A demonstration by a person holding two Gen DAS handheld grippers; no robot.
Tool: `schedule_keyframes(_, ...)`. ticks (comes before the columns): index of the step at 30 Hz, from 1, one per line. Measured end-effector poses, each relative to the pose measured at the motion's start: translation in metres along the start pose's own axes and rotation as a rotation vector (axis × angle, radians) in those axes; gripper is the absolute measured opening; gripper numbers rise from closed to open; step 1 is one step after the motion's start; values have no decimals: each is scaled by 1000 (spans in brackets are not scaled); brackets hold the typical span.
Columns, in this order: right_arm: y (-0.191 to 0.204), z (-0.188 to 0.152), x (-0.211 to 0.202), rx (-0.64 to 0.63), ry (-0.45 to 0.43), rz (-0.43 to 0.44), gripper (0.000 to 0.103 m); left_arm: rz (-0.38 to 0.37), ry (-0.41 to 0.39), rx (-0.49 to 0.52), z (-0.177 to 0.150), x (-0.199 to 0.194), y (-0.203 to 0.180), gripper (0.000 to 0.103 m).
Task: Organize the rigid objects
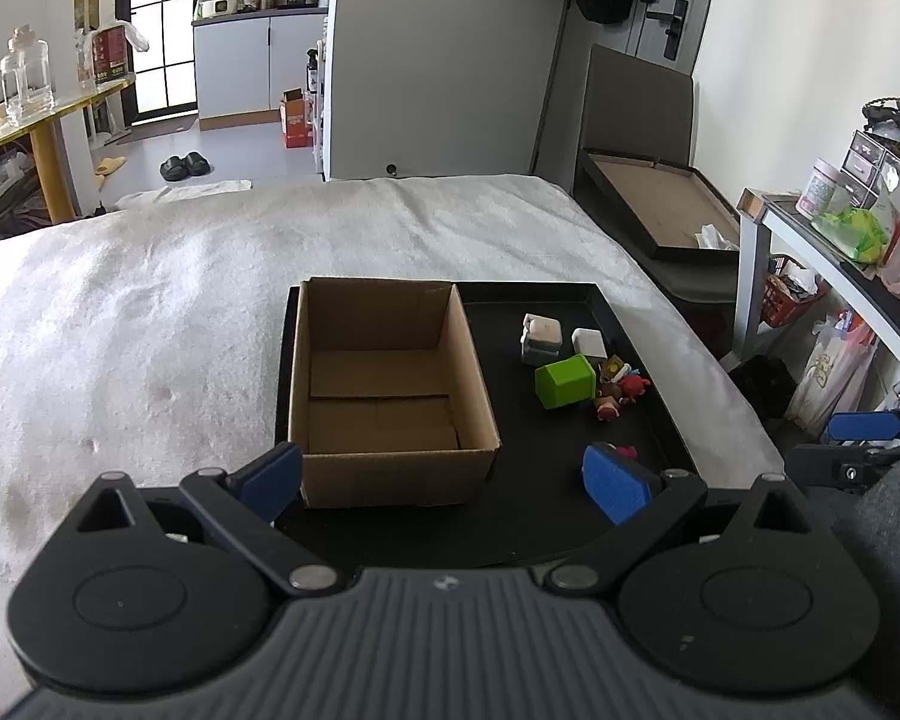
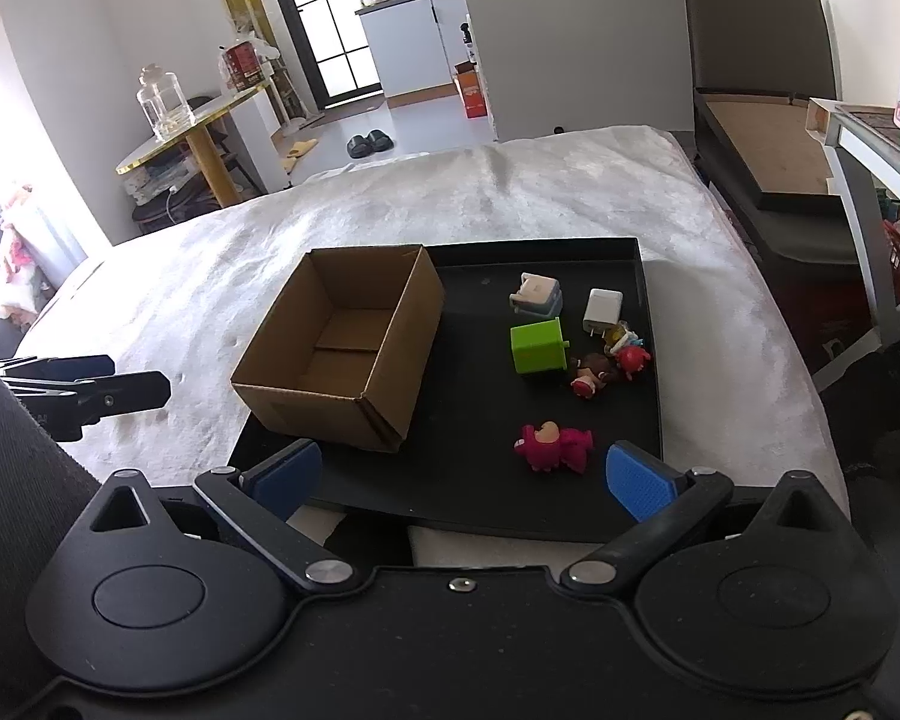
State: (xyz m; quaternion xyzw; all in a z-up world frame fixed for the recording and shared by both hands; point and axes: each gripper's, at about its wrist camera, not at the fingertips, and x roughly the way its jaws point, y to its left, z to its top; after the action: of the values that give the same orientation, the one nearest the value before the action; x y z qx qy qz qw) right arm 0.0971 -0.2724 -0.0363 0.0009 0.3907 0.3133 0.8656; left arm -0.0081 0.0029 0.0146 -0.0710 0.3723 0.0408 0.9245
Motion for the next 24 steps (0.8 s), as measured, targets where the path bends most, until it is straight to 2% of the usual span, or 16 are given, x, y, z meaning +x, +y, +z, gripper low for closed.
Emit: schedule_keyframes(24, -1, 1, -1, -3, 4, -2, 103, 6, -3, 2, 0, -3, 1, 99)
